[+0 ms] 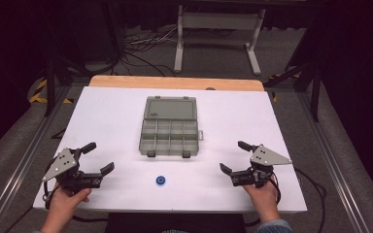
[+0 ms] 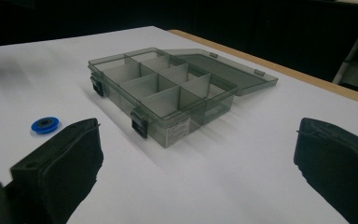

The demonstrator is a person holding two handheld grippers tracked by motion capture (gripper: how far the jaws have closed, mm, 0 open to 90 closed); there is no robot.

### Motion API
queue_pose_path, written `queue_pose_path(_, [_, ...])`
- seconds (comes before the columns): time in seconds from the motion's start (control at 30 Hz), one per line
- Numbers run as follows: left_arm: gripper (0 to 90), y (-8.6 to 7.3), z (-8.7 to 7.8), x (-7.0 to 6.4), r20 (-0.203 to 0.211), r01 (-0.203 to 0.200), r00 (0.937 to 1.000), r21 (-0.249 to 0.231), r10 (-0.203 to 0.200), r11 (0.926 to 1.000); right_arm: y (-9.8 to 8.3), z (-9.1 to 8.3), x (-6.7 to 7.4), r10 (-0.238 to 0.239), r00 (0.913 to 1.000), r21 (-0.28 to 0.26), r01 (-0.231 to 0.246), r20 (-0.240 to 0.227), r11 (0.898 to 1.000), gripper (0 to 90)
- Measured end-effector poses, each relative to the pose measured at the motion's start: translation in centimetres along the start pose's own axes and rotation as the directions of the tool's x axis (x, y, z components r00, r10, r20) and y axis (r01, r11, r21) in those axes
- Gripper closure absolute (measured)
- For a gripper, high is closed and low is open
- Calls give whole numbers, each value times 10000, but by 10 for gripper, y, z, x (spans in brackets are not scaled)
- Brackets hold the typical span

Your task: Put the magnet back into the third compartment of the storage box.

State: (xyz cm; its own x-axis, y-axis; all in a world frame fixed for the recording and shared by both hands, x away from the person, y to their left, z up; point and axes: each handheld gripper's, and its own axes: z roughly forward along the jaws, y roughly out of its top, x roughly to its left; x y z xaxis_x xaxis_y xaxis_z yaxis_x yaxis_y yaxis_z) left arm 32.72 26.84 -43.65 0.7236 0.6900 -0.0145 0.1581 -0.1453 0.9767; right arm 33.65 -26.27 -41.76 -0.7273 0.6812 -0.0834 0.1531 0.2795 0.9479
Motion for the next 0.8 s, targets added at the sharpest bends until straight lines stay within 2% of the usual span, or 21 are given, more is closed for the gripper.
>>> queue_pose_path(0.07, [49,0,0,-1,-6,-3,10000,-35,3,10000,4,3,1,3,9999,-24,-4,-106,10000,14])
queue_pose_path(0.17, [49,0,0,-1,25,-58,10000,59,58,10000,12,7,7,-241,9992,-129,237,-313,9996,15])
queue_pose_path(0.27, [49,0,1,-1,43,-89,10000,73,89,9999,18,13,10,-174,9983,-244,160,-563,9996,15])
queue_pose_path(0.47, [49,0,0,-1,21,-99,9999,79,99,9999,27,23,17,-351,9958,-184,337,-840,9993,15])
queue_pose_path(0.8, [49,1,2,0,74,-88,9999,56,87,9999,40,46,28,-511,9875,-182,489,-1494,9986,9])
